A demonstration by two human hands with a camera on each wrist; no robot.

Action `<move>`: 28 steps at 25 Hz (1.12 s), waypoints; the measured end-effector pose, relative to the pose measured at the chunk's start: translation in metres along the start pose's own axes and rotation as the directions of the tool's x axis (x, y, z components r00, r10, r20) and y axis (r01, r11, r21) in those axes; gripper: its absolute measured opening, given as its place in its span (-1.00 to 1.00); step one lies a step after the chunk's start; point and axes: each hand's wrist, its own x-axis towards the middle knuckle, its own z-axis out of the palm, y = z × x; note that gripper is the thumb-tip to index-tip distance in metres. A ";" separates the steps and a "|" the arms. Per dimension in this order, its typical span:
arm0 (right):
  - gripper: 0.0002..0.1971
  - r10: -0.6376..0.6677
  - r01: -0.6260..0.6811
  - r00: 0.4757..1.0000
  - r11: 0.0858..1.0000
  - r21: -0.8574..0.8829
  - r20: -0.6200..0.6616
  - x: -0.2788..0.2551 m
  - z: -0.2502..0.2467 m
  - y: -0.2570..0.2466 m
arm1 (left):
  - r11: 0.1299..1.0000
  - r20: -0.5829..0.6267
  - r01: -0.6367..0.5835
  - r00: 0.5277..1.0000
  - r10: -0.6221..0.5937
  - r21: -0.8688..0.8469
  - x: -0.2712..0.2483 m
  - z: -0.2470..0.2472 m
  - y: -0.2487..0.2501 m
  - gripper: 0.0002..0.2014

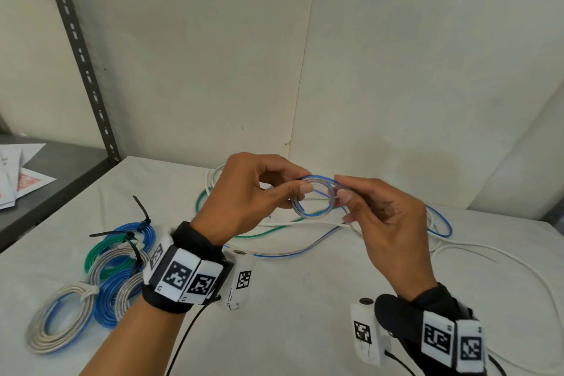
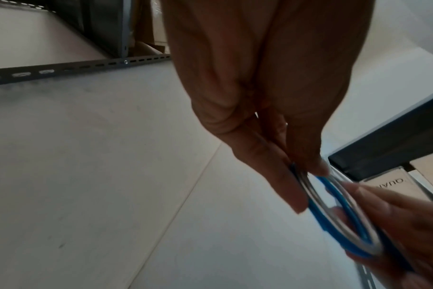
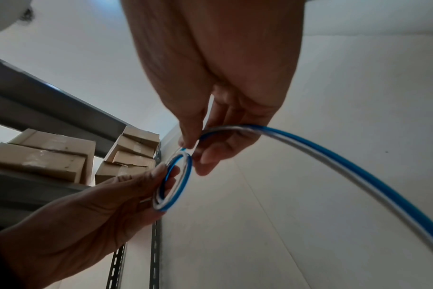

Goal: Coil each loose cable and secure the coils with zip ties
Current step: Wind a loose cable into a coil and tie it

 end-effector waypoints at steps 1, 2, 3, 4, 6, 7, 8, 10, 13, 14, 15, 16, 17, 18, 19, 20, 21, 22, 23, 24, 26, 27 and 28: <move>-0.89 -0.004 0.006 0.998 1.000 0.024 -0.060 0.000 0.002 -0.003 | 0.999 -0.037 0.002 0.999 -0.004 -0.044 0.001 0.000 0.001 -0.90; -0.93 -0.003 0.008 0.994 0.999 0.045 -0.114 0.000 0.004 -0.006 | 0.996 -0.064 0.010 0.998 -0.016 -0.093 0.000 0.000 0.003 -0.89; -0.96 0.004 0.008 0.987 0.997 0.074 -0.158 -0.002 0.007 -0.007 | 0.989 -0.078 0.021 0.996 -0.033 -0.146 0.000 0.002 0.006 -0.89; -0.97 0.018 0.004 0.982 0.993 0.117 -0.187 -0.004 0.011 -0.008 | 0.977 -0.087 0.034 0.995 -0.053 -0.210 0.000 0.006 0.008 -0.89; -0.96 0.050 -0.006 0.976 0.978 0.207 -0.210 -0.007 0.018 -0.011 | 0.939 -0.099 0.060 0.990 -0.099 -0.338 -0.001 0.017 0.009 -0.86; -0.93 0.064 -0.011 0.975 0.971 0.239 -0.213 -0.007 0.019 -0.012 | 0.919 -0.102 0.069 0.988 -0.117 -0.387 -0.001 0.021 0.008 -0.83; -0.90 0.078 -0.021 0.975 0.966 0.259 -0.210 -0.007 0.019 -0.013 | 0.900 -0.103 0.081 0.985 -0.137 -0.427 -0.001 0.024 0.009 -0.81; -0.86 0.087 -0.038 0.977 0.969 0.243 -0.197 -0.005 0.016 -0.012 | 0.876 -0.077 0.106 0.984 -0.161 -0.470 -0.001 0.025 0.007 -0.78; -0.92 0.051 -0.039 0.994 0.992 0.116 -0.098 -0.002 0.006 -0.008 | 0.933 0.049 0.136 0.991 -0.127 -0.333 -0.001 0.016 0.002 -0.74; -0.93 0.047 -0.045 0.999 0.997 0.057 -0.026 -0.001 0.001 -0.006 | 0.960 0.093 0.130 0.990 -0.109 -0.247 0.000 0.012 0.000 -0.76; -0.91 0.050 -0.050 0.997 0.999 -0.007 0.050 -0.001 -0.001 -0.003 | 0.979 0.138 0.122 0.985 -0.100 -0.165 0.000 0.009 -0.002 -0.78; -0.89 0.053 -0.045 0.993 0.997 -0.067 0.108 -0.002 -0.003 -0.001 | 0.988 0.188 0.123 0.977 -0.104 -0.093 -0.001 0.006 -0.003 -0.80; -0.87 0.051 -0.035 0.989 0.993 -0.115 0.138 -0.002 -0.003 0.000 | 0.991 0.229 0.133 0.966 -0.122 -0.033 -0.001 0.004 -0.004 -0.82; -0.88 0.049 -0.028 0.988 0.989 -0.144 0.147 -0.004 -0.003 0.001 | 0.989 0.252 0.150 0.956 -0.147 0.008 -0.001 0.003 -0.004 -0.84; -0.89 0.048 -0.027 0.989 0.988 -0.152 0.143 -0.005 -0.002 0.001 | 0.987 0.251 0.159 0.954 -0.162 0.031 -0.001 0.004 -0.004 -0.87; -0.90 0.051 -0.032 0.990 0.989 -0.143 0.131 -0.006 -0.001 0.001 | 0.987 0.228 0.154 0.960 -0.160 0.042 -0.001 0.005 -0.005 -0.88; -0.90 0.054 -0.041 0.993 0.992 -0.120 0.109 -0.006 0.000 0.002 | 0.990 0.198 0.138 0.970 -0.143 0.042 -0.001 0.006 -0.005 -0.89; -0.88 0.055 -0.049 0.996 0.995 -0.092 0.072 -0.006 0.000 0.003 | 0.992 0.164 0.124 0.978 -0.126 0.023 0.000 0.007 -0.004 -0.89; -0.87 0.055 -0.054 0.998 0.997 -0.061 0.023 -0.005 0.000 0.004 | 0.992 0.118 0.121 0.986 -0.118 -0.016 0.000 0.007 -0.004 -0.89; -0.88 0.055 -0.056 0.998 0.998 -0.033 -0.035 -0.003 0.000 0.005 | 0.989 0.065 0.130 0.990 -0.125 -0.074 0.001 0.007 -0.005 -0.88; -0.93 0.066 -0.067 0.989 0.998 0.000 -0.132 -0.002 -0.001 0.004 | 0.967 -0.023 0.148 0.987 -0.156 -0.207 0.003 0.005 -0.006 -0.86; -0.95 0.067 -0.069 0.985 0.998 -0.009 -0.160 -0.001 -0.002 0.004 | 0.956 -0.054 0.148 0.984 -0.167 -0.252 0.004 0.003 -0.007 -0.87; -0.98 0.042 -0.052 0.984 0.997 -0.054 -0.176 0.000 -0.003 0.003 | 0.951 -0.076 0.144 0.982 -0.171 -0.274 0.005 0.002 -0.007 -0.88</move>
